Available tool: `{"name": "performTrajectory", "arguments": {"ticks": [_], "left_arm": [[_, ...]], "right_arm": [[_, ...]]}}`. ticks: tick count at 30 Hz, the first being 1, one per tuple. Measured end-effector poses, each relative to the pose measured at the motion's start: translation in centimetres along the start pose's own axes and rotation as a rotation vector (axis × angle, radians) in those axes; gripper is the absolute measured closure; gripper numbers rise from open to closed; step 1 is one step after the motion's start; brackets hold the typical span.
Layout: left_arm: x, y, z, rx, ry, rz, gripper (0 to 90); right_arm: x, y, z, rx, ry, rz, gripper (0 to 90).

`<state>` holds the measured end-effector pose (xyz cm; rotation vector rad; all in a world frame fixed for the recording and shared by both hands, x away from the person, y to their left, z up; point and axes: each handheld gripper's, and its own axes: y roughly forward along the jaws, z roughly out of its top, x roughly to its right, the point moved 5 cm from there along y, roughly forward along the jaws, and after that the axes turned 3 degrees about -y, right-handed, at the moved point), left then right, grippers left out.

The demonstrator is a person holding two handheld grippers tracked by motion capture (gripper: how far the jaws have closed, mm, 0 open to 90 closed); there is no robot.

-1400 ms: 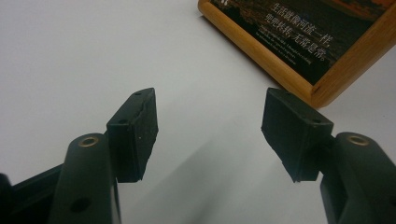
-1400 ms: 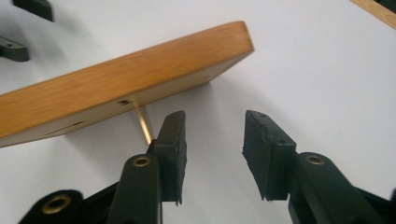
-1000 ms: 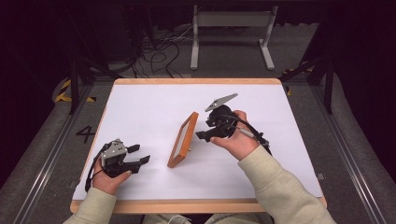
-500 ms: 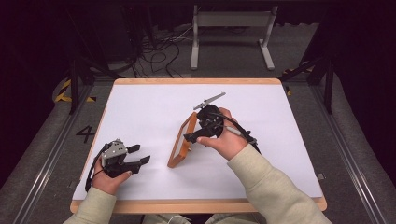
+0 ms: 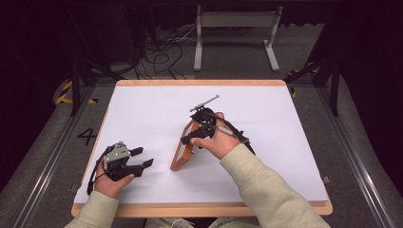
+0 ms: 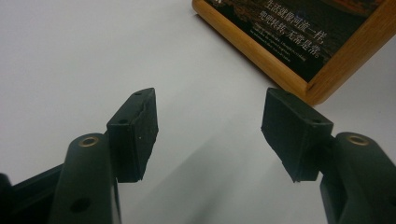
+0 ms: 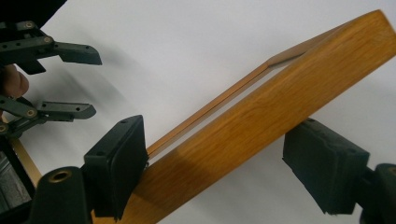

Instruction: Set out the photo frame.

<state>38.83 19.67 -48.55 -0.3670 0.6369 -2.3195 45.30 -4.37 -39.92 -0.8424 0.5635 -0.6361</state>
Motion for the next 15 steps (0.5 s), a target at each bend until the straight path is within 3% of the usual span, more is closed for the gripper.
{"name": "performTrajectory", "arguments": {"ticks": [3, 6, 10, 15], "left_arm": [[0.1, 0.1, 0.0, 0.0, 0.004, 0.003, 35.6], [0.2, 0.1, 0.0, -0.001, 0.007, 0.001, 35.5], [0.2, 0.1, 0.0, 0.0, 0.008, 0.001, 35.5], [0.2, 0.1, 0.0, 0.002, 0.006, 0.002, 35.6]], "right_arm": [[0.0, 0.4, 0.0, -0.013, 0.021, 0.007, 23.8], [0.0, 1.0, -0.1, -0.048, 0.09, 0.036, 28.1], [-0.1, 1.6, -0.1, -0.058, 0.108, 0.031, 28.6], [-0.2, 2.6, -0.5, -0.085, 0.154, 0.051, 35.6]]}}
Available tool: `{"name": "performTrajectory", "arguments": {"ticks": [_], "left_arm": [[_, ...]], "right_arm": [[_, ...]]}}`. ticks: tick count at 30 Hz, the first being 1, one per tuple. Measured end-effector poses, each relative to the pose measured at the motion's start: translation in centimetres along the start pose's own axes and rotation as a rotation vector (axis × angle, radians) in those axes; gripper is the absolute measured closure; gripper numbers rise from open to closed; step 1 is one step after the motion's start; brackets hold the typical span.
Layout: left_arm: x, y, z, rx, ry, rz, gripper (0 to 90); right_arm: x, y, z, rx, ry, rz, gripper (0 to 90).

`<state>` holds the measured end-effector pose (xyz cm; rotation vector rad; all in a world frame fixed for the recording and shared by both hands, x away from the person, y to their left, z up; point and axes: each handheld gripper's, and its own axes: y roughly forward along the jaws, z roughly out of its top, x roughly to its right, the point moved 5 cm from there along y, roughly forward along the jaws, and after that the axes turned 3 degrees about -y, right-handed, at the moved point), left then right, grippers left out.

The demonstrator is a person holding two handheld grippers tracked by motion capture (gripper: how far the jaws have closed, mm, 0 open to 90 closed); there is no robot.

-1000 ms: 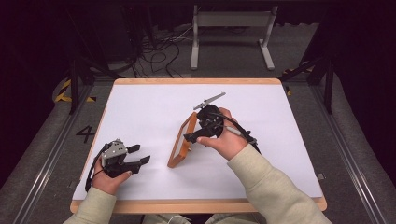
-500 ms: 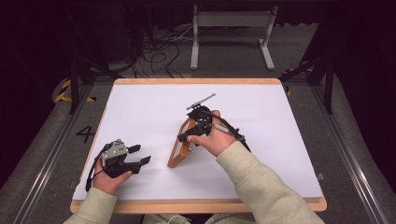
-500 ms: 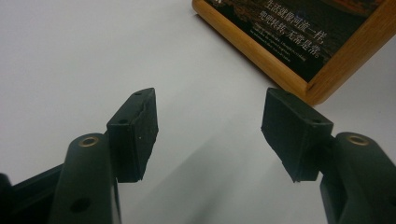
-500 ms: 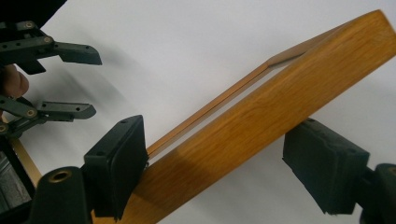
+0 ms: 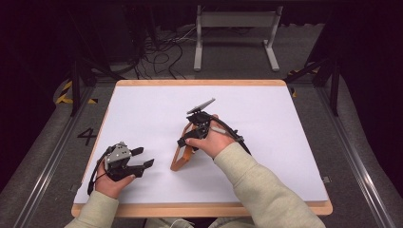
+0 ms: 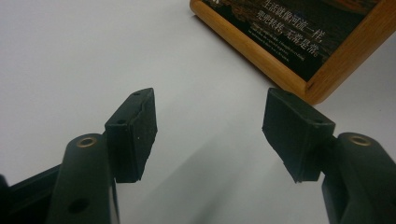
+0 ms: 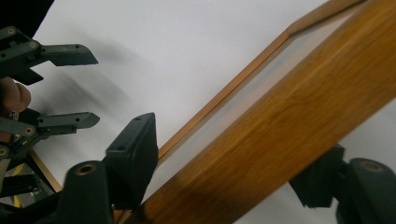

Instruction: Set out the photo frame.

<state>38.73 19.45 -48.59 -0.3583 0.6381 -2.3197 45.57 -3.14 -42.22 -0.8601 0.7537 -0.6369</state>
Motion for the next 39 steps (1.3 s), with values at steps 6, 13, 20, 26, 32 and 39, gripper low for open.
{"name": "performTrajectory", "arguments": {"ticks": [6, 13, 20, 26, 32, 39], "left_arm": [[0.0, 0.0, 0.0, 0.001, 0.001, 0.002, 35.6], [0.0, 0.0, 0.0, 0.001, 0.002, 0.003, 35.6], [-0.1, 0.0, 0.0, 0.002, 0.004, 0.004, 35.5], [0.0, 0.0, 0.0, 0.0, 0.003, 0.002, 35.4], [0.0, 0.0, -0.1, -0.001, -0.001, -0.001, 35.4], [-0.1, 0.0, -0.1, -0.001, -0.006, -0.004, 35.4]], "right_arm": [[-0.3, 0.8, -0.2, -0.032, 0.028, 0.002, 36.2], [-0.5, 1.2, -0.2, -0.051, 0.059, 0.002, 37.3], [-0.6, 1.0, -0.1, -0.063, 0.102, -0.024, 45.4], [-0.3, 0.3, 0.1, -0.063, 0.12, -0.056, 63.0], [-0.2, -0.6, 0.4, -0.041, 0.071, -0.058, 71.2], [0.2, -2.2, 0.3, -0.056, -0.096, -0.122, 70.6]]}}
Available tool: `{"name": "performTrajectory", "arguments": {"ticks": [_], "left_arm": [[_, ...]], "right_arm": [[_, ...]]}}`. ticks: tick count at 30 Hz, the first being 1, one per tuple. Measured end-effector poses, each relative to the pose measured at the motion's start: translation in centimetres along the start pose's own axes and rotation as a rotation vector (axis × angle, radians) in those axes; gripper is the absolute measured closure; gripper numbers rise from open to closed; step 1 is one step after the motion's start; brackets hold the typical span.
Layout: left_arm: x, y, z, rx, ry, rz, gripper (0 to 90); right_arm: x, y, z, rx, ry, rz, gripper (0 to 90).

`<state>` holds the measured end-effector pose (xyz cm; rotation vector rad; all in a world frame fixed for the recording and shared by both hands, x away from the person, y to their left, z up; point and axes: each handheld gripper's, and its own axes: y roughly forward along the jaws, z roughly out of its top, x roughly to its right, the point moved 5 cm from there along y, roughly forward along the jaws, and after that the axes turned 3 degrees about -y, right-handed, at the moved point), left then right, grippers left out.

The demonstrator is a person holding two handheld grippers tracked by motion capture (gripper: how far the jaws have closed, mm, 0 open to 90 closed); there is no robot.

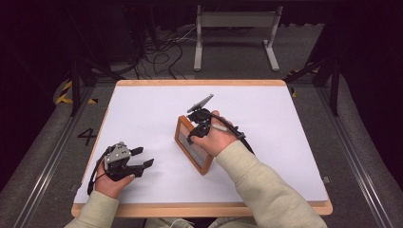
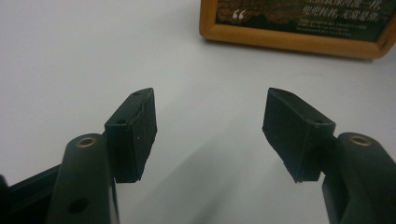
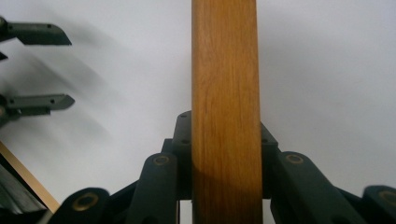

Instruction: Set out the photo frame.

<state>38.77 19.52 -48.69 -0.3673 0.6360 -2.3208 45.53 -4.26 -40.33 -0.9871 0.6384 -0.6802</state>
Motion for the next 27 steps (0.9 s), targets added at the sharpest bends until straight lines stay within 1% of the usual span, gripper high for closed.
{"name": "performTrajectory", "arguments": {"ticks": [1, 4, 6, 7, 8, 11, 12, 14, 15, 19, 24, 27], "left_arm": [[-0.1, 0.0, 0.0, 0.003, 0.003, 0.007, 35.4], [-0.1, 0.0, 0.0, 0.001, 0.007, 0.007, 35.4], [0.0, 0.1, 0.0, 0.0, 0.006, 0.007, 35.4], [-0.1, 0.1, 0.0, 0.0, 0.006, 0.007, 35.4], [-0.1, 0.1, 0.0, 0.0, 0.006, 0.008, 35.4], [0.0, 0.1, 0.0, 0.0, 0.007, 0.006, 35.4], [0.0, 0.2, 0.0, 0.0, 0.006, 0.005, 35.4], [0.0, 0.2, 0.0, 0.0, 0.006, 0.005, 35.4], [0.0, 0.2, 0.0, -0.001, 0.005, 0.005, 35.4], [0.0, 0.2, 0.0, -0.001, 0.005, 0.005, 35.4], [0.0, 0.2, 0.0, -0.004, 0.003, 0.003, 35.4], [0.1, 0.2, 0.0, -0.004, 0.001, 0.003, 35.4]], "right_arm": [[0.1, -0.3, 0.0, 0.0, -0.023, -0.002, 70.5], [0.4, -1.2, -0.2, -0.003, -0.096, 0.004, 70.5], [0.5, -1.9, -0.3, -0.009, -0.168, 0.016, 70.5], [0.6, -2.4, -0.4, -0.021, -0.223, 0.024, 70.4], [0.7, -2.7, -0.5, -0.03, -0.262, 0.032, 70.3], [0.7, -3.7, -0.8, -0.065, -0.379, 0.031, 70.0], [0.7, -3.9, -0.9, -0.074, -0.402, 0.03, 69.9], [0.8, -4.6, -1.1, -0.098, -0.473, 0.033, 69.9], [0.8, -4.6, -1.1, -0.098, -0.473, 0.033, 69.9], [1.1, -5.3, -1.5, -0.128, -0.576, 0.066, 69.7], [1.3, -5.8, -1.9, -0.153, -0.677, 0.111, 69.5], [1.5, -5.9, -2.1, -0.171, -0.729, 0.138, 69.4]]}}
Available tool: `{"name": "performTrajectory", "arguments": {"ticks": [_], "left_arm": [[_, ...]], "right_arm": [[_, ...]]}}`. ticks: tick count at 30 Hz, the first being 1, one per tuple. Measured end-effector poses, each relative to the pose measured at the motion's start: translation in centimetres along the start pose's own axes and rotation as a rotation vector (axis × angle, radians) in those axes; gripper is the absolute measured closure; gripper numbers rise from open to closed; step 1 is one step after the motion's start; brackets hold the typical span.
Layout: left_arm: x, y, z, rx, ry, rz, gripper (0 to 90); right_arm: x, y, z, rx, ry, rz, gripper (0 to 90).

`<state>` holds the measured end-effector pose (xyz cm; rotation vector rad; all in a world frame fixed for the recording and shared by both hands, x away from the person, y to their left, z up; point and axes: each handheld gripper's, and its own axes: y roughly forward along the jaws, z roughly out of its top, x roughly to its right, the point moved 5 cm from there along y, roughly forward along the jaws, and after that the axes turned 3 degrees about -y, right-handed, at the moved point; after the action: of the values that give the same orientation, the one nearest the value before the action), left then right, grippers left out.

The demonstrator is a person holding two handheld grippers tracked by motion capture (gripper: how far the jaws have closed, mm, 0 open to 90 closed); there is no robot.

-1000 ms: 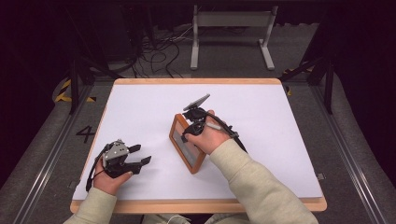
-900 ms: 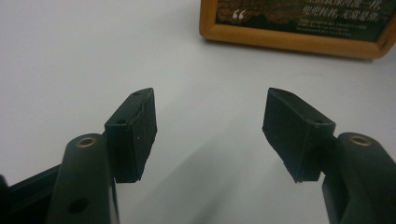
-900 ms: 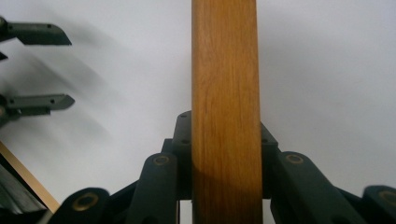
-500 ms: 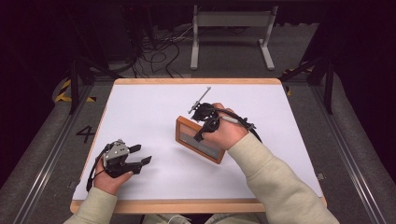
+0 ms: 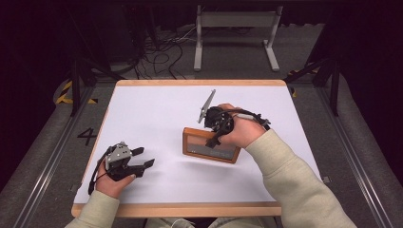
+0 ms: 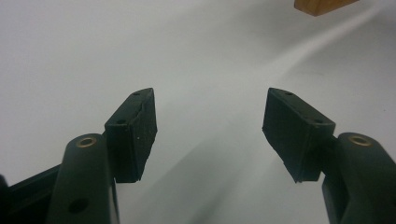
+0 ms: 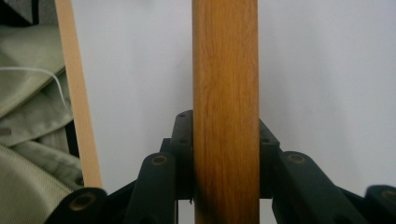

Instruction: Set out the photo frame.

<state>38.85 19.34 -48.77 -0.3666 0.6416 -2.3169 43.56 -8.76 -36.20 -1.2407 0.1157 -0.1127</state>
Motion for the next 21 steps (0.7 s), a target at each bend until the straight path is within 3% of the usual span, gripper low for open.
{"name": "performTrajectory", "arguments": {"ticks": [6, 10, 21], "left_arm": [[0.0, 0.0, 0.0, 0.0, 0.003, 0.0, 35.3], [0.0, 0.0, 0.0, -0.001, 0.001, 0.0, 35.4], [0.0, 0.0, 0.0, -0.002, 0.005, 0.001, 35.2]], "right_arm": [[0.3, 0.5, -0.5, -0.025, -0.085, 0.048, 69.5], [0.8, 1.0, -1.0, -0.05, -0.091, 0.058, 69.5], [1.9, 2.5, -2.1, -0.046, -0.083, 0.089, 69.3]]}}
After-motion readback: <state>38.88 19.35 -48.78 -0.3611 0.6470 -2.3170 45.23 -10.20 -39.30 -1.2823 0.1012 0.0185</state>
